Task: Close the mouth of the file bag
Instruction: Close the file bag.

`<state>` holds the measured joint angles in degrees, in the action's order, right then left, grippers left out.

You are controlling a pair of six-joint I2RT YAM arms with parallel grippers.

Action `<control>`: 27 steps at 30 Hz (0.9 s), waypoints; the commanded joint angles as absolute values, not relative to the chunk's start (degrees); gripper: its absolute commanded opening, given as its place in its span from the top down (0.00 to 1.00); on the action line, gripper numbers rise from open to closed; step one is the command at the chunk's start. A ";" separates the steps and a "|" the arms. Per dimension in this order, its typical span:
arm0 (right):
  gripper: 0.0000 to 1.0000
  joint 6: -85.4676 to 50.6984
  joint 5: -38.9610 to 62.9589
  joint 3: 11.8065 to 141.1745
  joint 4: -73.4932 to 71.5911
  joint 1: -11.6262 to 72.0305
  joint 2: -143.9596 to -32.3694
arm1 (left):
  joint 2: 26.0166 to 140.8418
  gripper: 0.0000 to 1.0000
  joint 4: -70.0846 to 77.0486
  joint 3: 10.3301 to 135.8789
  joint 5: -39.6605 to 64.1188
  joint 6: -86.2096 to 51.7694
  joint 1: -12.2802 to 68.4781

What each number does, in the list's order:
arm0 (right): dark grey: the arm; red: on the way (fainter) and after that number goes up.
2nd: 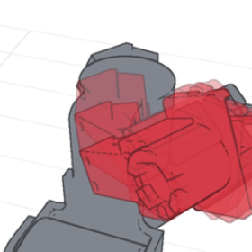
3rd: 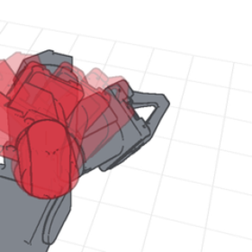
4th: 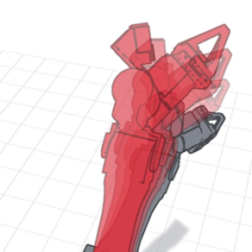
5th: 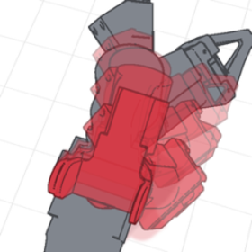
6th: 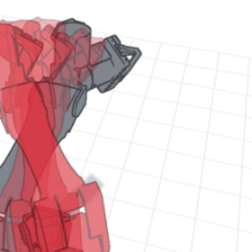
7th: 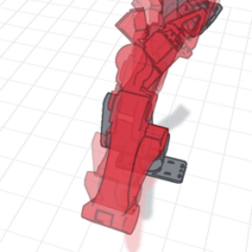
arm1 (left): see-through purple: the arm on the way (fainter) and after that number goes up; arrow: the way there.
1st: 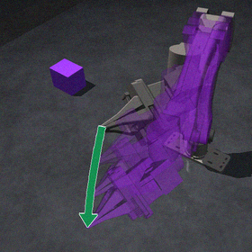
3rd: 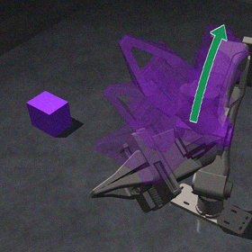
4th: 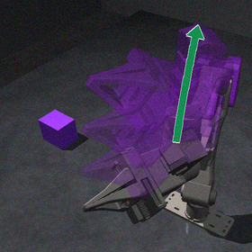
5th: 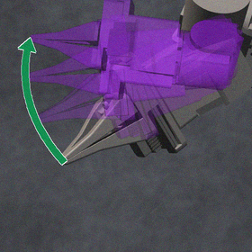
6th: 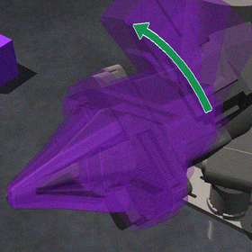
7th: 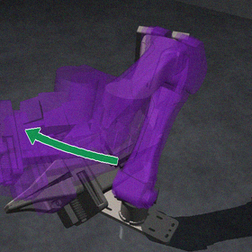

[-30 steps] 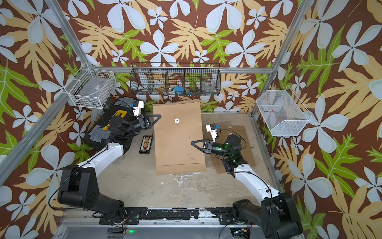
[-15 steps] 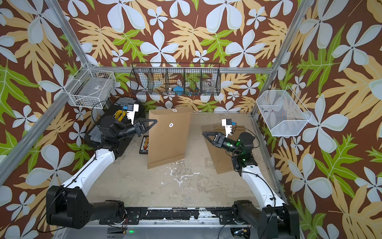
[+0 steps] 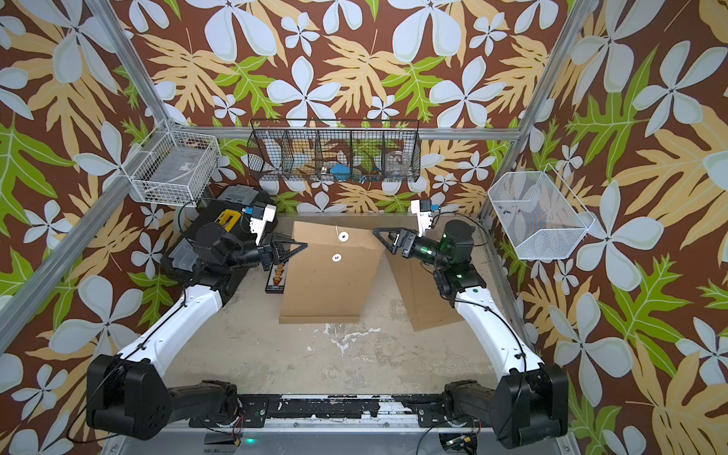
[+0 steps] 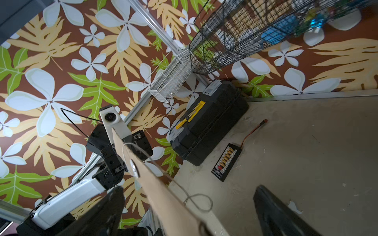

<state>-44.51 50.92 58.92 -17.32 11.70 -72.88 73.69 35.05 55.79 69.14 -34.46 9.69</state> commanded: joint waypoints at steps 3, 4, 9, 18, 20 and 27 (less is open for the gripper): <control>0.03 -40.95 52.12 56.16 -24.29 13.36 -73.36 | 72.18 1.00 48.33 55.79 71.50 -45.96 10.02; 0.05 -42.26 53.40 54.85 -27.78 13.36 -73.06 | 72.15 1.00 48.94 55.88 71.69 -46.77 9.98; 0.15 -50.33 57.09 50.54 -43.01 13.35 -71.87 | 72.93 1.00 49.95 57.03 72.82 -49.00 9.98; 0.41 -55.73 60.96 51.23 -48.71 13.33 -71.93 | 73.47 1.00 49.97 56.58 72.96 -49.57 10.02; 0.47 -57.17 61.65 51.41 -49.88 13.32 -72.15 | 73.55 1.00 49.87 56.59 72.77 -49.57 9.94; 0.82 -59.74 62.07 51.20 -51.74 13.36 -72.51 | 73.58 1.00 46.74 57.72 70.73 -47.95 10.00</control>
<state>-57.56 61.21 51.11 -48.23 13.26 -72.49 73.60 47.64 56.93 72.25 -49.34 9.98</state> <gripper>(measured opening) 0.208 0.061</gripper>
